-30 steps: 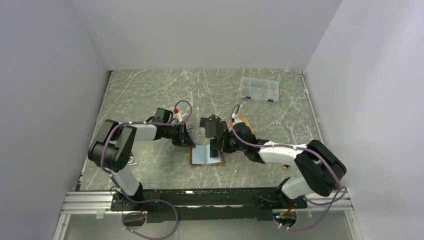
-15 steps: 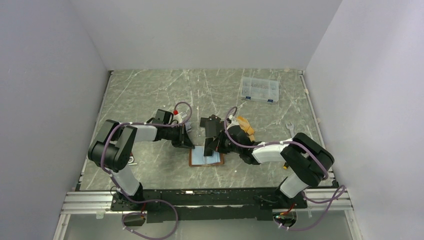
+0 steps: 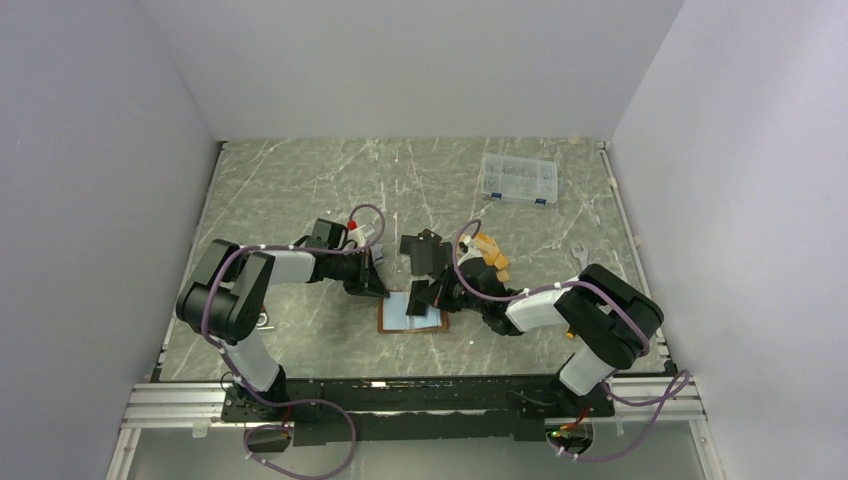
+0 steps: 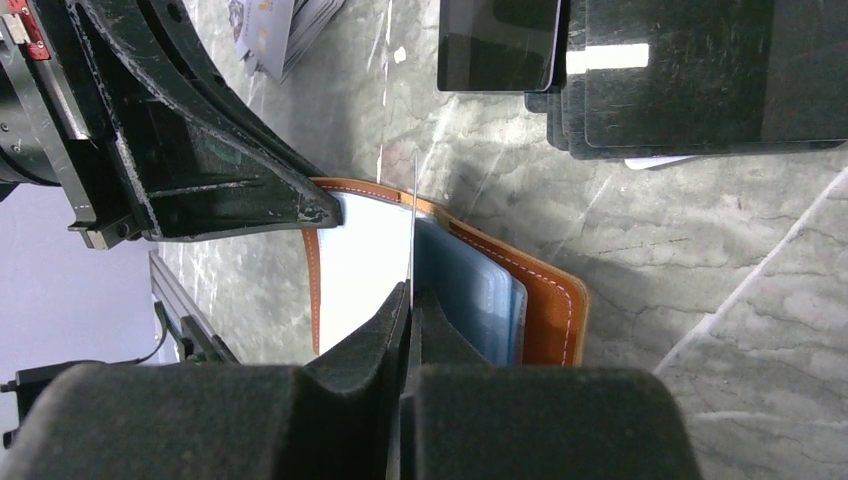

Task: Put the credit cards into the card holder
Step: Insert the credit card into the card holder.

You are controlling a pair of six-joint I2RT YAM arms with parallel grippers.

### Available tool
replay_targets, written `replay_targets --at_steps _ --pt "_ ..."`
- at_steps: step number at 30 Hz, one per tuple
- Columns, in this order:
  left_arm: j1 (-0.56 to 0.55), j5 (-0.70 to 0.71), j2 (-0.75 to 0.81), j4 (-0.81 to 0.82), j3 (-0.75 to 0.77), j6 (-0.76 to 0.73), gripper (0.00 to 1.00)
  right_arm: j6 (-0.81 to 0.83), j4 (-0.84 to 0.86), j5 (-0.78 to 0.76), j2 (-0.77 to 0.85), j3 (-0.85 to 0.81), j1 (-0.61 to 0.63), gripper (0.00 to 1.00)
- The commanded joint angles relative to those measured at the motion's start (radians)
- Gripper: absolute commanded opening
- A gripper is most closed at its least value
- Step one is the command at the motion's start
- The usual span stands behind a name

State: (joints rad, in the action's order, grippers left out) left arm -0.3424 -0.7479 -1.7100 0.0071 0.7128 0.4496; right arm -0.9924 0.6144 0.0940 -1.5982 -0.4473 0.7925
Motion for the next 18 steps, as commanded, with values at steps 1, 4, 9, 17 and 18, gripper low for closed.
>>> replay_targets --at_steps 1,4,9,17,18 --pt "-0.015 0.073 -0.004 -0.006 -0.006 -0.032 0.0 0.004 -0.005 0.033 -0.012 0.016 0.007 0.0" --pt "-0.016 0.076 -0.009 -0.006 -0.004 -0.032 0.0 0.013 -0.046 0.05 -0.008 0.015 0.008 0.0" --pt "-0.02 0.076 -0.013 -0.006 -0.001 -0.03 0.0 0.034 -0.077 0.093 -0.012 0.009 0.008 0.0" --pt "-0.024 0.08 -0.008 -0.006 -0.004 -0.032 0.0 0.035 -0.08 0.158 -0.064 -0.007 0.008 0.0" --pt "-0.024 0.082 -0.007 -0.006 -0.005 -0.032 0.0 0.031 -0.093 0.154 -0.064 -0.008 0.008 0.0"
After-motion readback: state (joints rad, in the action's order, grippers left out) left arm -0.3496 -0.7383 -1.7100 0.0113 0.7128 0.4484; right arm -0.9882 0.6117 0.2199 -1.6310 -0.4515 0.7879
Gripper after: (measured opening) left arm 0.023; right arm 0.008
